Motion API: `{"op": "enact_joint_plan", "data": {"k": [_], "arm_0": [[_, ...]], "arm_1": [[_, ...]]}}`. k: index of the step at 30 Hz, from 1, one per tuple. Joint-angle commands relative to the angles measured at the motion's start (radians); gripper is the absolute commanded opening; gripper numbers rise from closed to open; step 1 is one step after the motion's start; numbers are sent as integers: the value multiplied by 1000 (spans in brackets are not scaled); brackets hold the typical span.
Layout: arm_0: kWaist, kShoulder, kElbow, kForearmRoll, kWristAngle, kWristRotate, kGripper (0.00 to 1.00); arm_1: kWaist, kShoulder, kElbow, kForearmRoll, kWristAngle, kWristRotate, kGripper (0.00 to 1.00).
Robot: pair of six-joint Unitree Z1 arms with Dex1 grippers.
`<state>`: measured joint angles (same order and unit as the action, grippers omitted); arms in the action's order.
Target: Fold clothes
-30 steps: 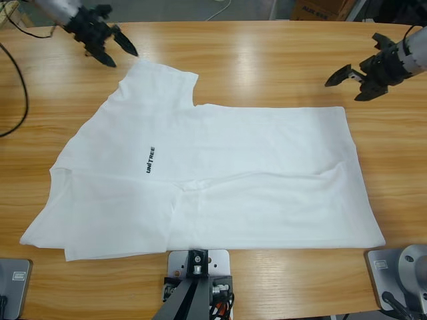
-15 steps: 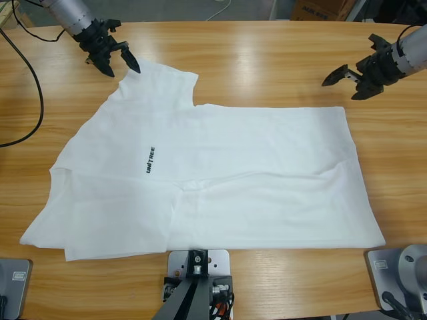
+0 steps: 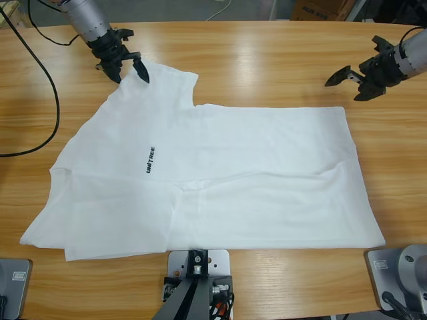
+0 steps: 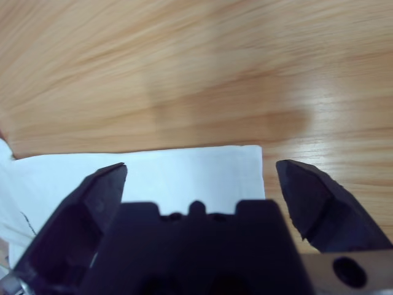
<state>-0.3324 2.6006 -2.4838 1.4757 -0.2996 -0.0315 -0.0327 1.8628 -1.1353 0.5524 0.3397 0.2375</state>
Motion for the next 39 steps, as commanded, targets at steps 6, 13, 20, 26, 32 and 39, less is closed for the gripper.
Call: {"op": "enact_joint_plan", "data": {"k": [6, 13, 20, 26, 32, 39], "arm_0": [[18, 73, -14, 48, 8, -4, 620], [23, 76, -14, 58, 11, 2, 366], [13, 88, -11, 67, 33, 26, 0], [2, 87, -11, 71, 60, 44, 0], [-11, 87, -14, 69, 60, 45, 0], [-11, 85, -14, 71, 60, 45, 0]], "arm_1": [[-19, 30, 42, -17, 13, -12, 996], [-24, 32, 49, -19, 13, -12, 988], [-47, 25, 82, -35, 24, -12, 977], [-93, 21, 119, -66, 60, -22, 578], [-172, 22, 154, -117, 154, -32, 559], [-173, 72, 173, -139, 171, -32, 559]]}}
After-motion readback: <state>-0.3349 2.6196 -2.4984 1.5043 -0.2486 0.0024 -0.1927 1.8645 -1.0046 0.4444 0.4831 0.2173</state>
